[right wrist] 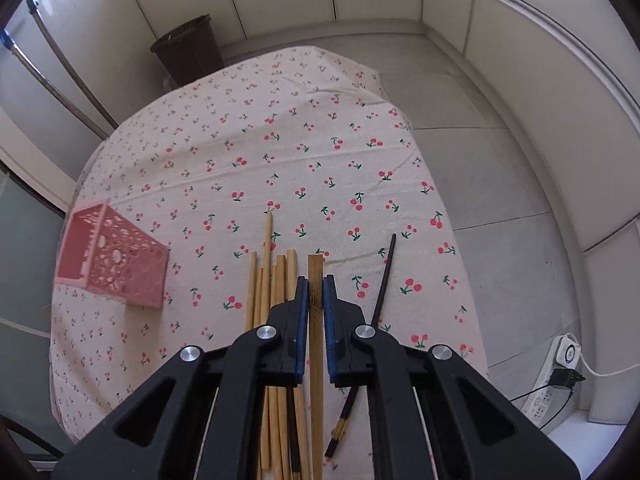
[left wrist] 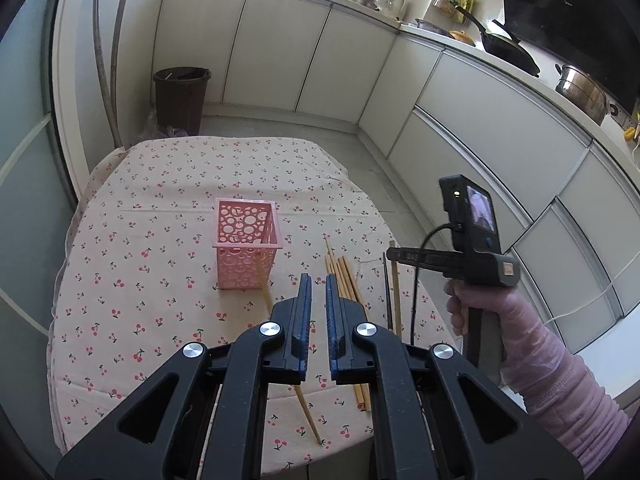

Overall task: Organize utensils
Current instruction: 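Lift the chopstick with the left tool toward the pink cup while the right tool grasps another chopstick, then lower the left chopstick into the pink cup and open while the right tool carries its chopstick over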

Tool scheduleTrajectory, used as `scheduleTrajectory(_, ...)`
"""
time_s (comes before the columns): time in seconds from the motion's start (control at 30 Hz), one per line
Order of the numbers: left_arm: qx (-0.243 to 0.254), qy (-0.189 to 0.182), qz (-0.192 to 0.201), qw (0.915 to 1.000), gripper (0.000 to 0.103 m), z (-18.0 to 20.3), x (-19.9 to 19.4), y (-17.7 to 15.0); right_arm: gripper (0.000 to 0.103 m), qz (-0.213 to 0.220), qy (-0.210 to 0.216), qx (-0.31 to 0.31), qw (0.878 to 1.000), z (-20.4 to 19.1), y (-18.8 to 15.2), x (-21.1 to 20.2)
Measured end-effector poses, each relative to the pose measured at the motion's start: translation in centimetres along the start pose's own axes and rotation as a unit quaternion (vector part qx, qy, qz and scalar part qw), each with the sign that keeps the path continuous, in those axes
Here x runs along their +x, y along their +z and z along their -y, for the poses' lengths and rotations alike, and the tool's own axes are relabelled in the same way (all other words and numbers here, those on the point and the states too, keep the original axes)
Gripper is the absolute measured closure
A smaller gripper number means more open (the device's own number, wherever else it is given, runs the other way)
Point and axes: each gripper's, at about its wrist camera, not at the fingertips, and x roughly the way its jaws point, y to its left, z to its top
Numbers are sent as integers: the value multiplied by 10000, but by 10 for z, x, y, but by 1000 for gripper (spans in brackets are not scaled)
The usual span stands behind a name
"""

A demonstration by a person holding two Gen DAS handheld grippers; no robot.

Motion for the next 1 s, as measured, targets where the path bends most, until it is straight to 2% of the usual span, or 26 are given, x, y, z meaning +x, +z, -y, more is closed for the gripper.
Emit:
scheduleTrajectory(0.13,9,-11,75,10000,96,0,-9,0,96,323,86,-130,9994,-4,-16,-48)
scheduleTrajectory(0.2,-136,-22,-125,9998,96,-6,-4,-1,96,482,217,-140,9985,-4,-29,-70)
scheduleTrajectory(0.23,-245,-48,-288,9993,96,-11,3,-2,96,530,295,-151,9980,-5,-34,-79)
scheduleTrajectory(0.33,-583,27,-1220,9908,93,-26,53,-14,95,693,532,-183,9960,-4,-47,-108)
scheduleTrajectory(0.4,-897,454,-1760,9793,86,-41,97,-31,95,822,730,-154,9938,-3,-49,-124)
scheduleTrajectory(0.47,-1034,930,-2024,9694,80,-52,136,-43,95,930,886,-142,9916,-3,-48,-134)
scheduleTrajectory(0.57,-988,1590,-1872,9643,68,-59,167,-50,95,1089,1120,-87,9877,1,-47,-149)
scheduleTrajectory(0.67,-1029,1627,-1873,9633,64,-60,185,-52,95,1186,1334,-3,9839,8,-46,-159)
scheduleTrajectory(0.8,-1035,1953,-1698,9604,61,-57,204,-47,95,1264,1429,136,9815,19,-42,-164)
scheduleTrajectory(0.87,-892,2156,-1591,9593,63,-53,209,-45,95,1230,1488,208,9810,25,-39,-163)
scheduleTrajectory(0.93,-699,2304,-1526,9585,93,-45,209,-46,95,1197,1538,272,9804,29,-39,-162)
scheduleTrajectory(1.0,-812,2125,-1546,9614,96,-48,201,-51,95,1170,1549,296,9805,30,-38,-160)
